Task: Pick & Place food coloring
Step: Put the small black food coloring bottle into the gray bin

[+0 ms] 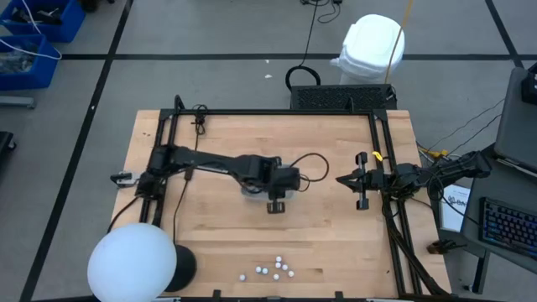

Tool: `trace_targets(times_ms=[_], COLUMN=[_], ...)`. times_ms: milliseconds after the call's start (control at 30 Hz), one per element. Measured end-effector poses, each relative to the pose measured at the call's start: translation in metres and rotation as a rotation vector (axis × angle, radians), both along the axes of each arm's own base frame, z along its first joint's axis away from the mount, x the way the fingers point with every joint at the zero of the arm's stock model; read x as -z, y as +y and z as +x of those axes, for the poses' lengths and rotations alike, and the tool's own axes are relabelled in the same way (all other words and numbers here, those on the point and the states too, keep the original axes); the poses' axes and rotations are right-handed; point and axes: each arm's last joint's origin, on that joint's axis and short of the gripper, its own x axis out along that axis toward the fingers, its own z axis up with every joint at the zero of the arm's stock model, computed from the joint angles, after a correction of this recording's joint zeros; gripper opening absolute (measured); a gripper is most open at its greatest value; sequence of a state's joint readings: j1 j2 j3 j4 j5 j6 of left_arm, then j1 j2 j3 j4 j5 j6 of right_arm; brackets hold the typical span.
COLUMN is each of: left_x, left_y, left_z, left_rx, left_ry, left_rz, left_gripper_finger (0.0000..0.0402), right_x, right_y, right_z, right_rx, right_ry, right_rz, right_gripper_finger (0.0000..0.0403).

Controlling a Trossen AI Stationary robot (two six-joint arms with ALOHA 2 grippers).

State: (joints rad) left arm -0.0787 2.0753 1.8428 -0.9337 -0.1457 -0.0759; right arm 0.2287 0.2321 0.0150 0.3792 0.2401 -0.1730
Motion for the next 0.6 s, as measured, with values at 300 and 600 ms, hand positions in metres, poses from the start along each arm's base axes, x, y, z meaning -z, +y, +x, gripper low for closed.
trace_targets(times_ms=[300,600], left_x=[0.035,0.04], left_y=[0.002,0.015], left_z=[0.011,0.014], left_rx=[0.055,0.083], left_ry=[0.085,0.096], left_rz=[0.026,0.077], left_gripper_finger=[0.008,0.0077], right_x=[-0.001,-0.003], right_y=[0.0,-0.003], right_z=[0.0,-0.001], right_rx=[0.003,0.104], right_ry=[-0.014,-0.028], right_rz=[-0.001,0.018], right_gripper_finger=[0.0,0.0])
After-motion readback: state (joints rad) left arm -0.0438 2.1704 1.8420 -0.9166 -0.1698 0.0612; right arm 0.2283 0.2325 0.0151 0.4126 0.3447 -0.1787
